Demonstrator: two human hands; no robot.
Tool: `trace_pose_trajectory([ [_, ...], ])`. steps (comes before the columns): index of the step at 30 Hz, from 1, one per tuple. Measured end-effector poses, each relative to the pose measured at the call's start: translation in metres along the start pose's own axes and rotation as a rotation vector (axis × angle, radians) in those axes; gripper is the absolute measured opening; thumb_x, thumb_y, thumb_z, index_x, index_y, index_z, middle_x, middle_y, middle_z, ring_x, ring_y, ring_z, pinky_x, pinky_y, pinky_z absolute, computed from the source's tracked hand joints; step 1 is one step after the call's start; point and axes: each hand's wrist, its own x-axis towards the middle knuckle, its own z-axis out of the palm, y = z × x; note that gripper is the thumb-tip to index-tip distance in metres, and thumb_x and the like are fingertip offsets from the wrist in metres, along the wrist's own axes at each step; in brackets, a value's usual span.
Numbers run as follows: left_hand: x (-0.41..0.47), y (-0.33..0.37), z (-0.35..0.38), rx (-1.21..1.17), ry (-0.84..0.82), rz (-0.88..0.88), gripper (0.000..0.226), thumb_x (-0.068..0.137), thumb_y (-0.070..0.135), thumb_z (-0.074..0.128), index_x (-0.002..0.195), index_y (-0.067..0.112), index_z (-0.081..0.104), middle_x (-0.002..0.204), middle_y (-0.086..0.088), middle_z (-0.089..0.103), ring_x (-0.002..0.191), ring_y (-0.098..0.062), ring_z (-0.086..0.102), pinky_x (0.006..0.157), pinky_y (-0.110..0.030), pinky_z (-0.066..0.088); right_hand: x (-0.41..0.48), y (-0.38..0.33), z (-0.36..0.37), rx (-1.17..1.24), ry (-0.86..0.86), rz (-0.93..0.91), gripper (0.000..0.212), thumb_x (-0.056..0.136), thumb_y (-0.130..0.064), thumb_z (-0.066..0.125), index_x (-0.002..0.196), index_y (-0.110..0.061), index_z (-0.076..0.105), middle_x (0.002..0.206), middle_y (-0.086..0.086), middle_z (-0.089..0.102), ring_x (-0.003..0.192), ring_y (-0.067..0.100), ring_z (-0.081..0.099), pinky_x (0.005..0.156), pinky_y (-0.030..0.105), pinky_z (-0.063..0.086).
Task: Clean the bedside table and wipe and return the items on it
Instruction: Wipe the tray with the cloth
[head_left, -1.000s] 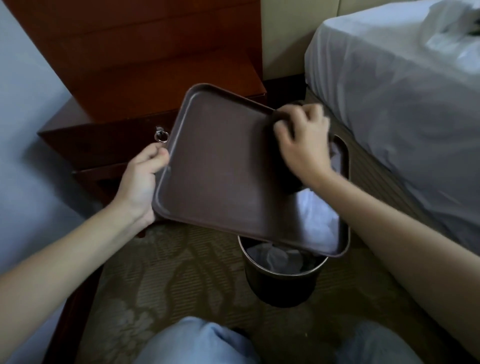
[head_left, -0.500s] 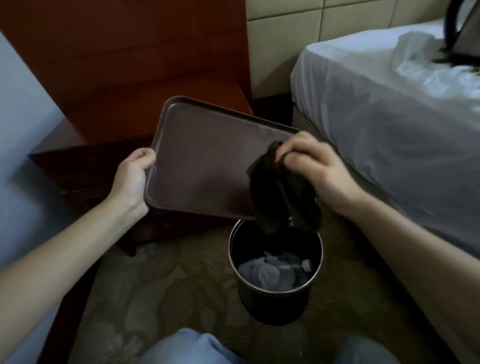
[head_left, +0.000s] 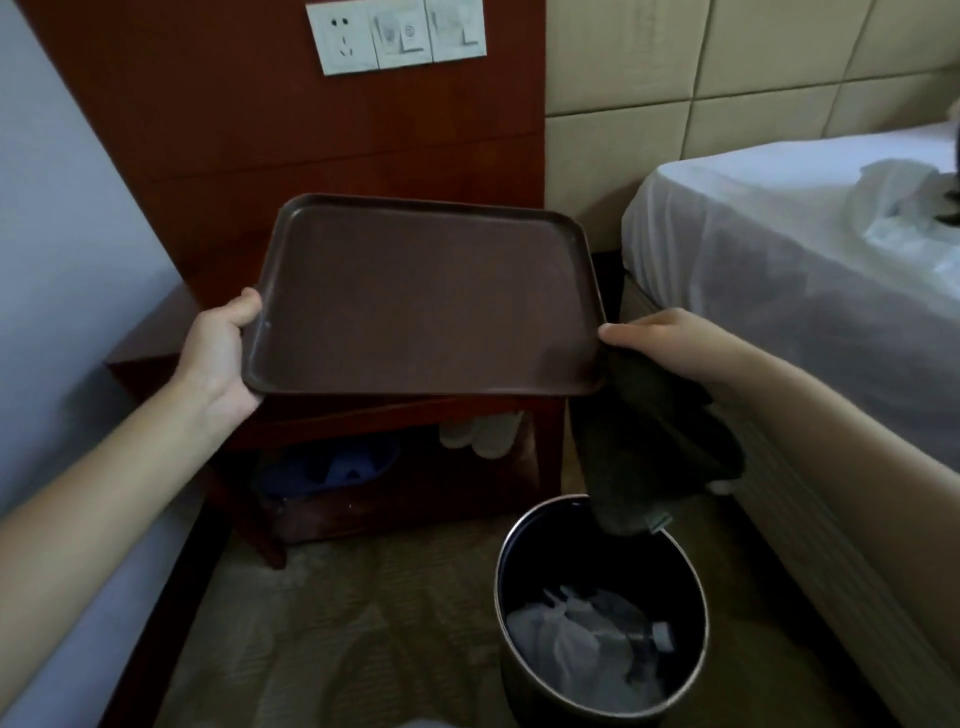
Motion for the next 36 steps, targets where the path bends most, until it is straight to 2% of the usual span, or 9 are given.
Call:
trace_pose_trajectory([
  [5,0.065,0.027,-0.030,0.051,0.026,-0.030,0.021,0.098,0.023,0.040,0.100,0.019,0.061,0.082,0.003,0.072,0.068,-0.009,0.070,0.059,-0.029,0.054,0.050,-0.058,0.031,0.024,-0.009,-0.028,0.034,0.083,-0.038,0.064,0.103,-0.011,0.068,0.096,0.007,0.067,0.077,0.017,0.061,0.061,0.027,0.045],
  [10,0.117,0.039,-0.067,0.513,0.031,0.029,0.036,0.092,0.032,0.053,0.121,0.013,0.058,0.102,-0.002,0.067,0.088,-0.016,0.063,0.094,-0.035,0.046,0.093,-0.104,0.062,-0.041,-0.023,-0.078,0.029,0.084,-0.031,0.066,0.093,-0.004,0.071,0.072,0.004,0.062,0.063,0.013,0.056,0.053,0.022,0.041],
  [14,0.142,0.034,-0.089,0.865,-0.067,0.100,0.030,0.093,0.036,0.051,0.114,0.016,0.060,0.121,-0.001,0.058,0.102,-0.012,0.056,0.090,-0.023,0.037,0.119,-0.115,0.084,-0.077,-0.096,-0.048,0.032,0.083,-0.030,0.066,0.093,0.000,0.070,0.073,0.009,0.062,0.062,0.017,0.056,0.052,0.024,0.041],
  [18,0.156,0.028,-0.104,1.112,-0.013,0.166,0.072,0.084,0.057,0.053,0.140,0.014,0.040,0.146,-0.009,0.039,0.133,-0.023,0.036,0.103,-0.028,0.025,0.135,-0.120,0.110,-0.139,-0.150,-0.095,0.041,0.085,-0.036,0.063,0.100,0.001,0.069,0.092,0.017,0.068,0.074,0.024,0.062,0.055,0.025,0.042],
  [23,0.149,0.013,-0.122,1.438,-0.205,0.093,0.120,0.045,0.084,0.041,0.148,0.026,0.019,0.157,-0.003,0.012,0.144,-0.027,0.005,0.115,-0.044,0.010,0.129,-0.115,0.114,-0.309,-0.244,-0.221,0.047,0.075,-0.057,0.064,0.098,-0.017,0.070,0.091,0.000,0.068,0.074,0.009,0.060,0.063,0.020,0.047],
  [27,0.152,0.006,-0.127,1.373,-0.154,0.176,0.118,0.054,0.076,0.062,0.148,0.022,0.015,0.156,-0.003,0.017,0.143,-0.025,0.009,0.115,-0.044,0.015,0.126,-0.118,0.125,-0.474,-0.237,-0.266,0.046,0.069,-0.055,0.071,0.095,-0.018,0.066,0.079,-0.003,0.064,0.072,0.013,0.061,0.057,0.026,0.051],
  [30,0.158,0.012,-0.141,1.379,-0.116,0.191,0.124,0.047,0.079,0.057,0.148,0.019,0.018,0.157,-0.003,0.013,0.143,-0.023,0.012,0.116,-0.043,0.014,0.127,-0.127,0.143,-0.467,-0.190,-0.318,0.043,0.070,-0.056,0.071,0.092,-0.019,0.064,0.076,-0.006,0.061,0.070,0.013,0.061,0.052,0.026,0.046],
  [33,0.159,0.019,-0.157,1.298,-0.074,0.177,0.101,0.067,0.057,0.072,0.146,0.014,0.025,0.155,-0.006,0.021,0.141,-0.023,0.020,0.113,-0.036,0.018,0.126,-0.138,0.161,-0.426,-0.193,-0.365,0.041,0.072,-0.055,0.070,0.094,-0.020,0.062,0.075,-0.008,0.058,0.070,0.012,0.058,0.051,0.026,0.044],
  [36,0.157,0.020,-0.168,1.316,-0.081,0.197,0.089,0.062,0.064,0.061,0.137,0.021,0.042,0.147,-0.007,0.036,0.137,-0.027,0.028,0.113,-0.040,0.022,0.123,-0.141,0.163,-0.423,-0.195,-0.392,0.038,0.074,-0.052,0.069,0.095,-0.020,0.066,0.079,-0.007,0.062,0.070,0.011,0.059,0.055,0.026,0.048],
])
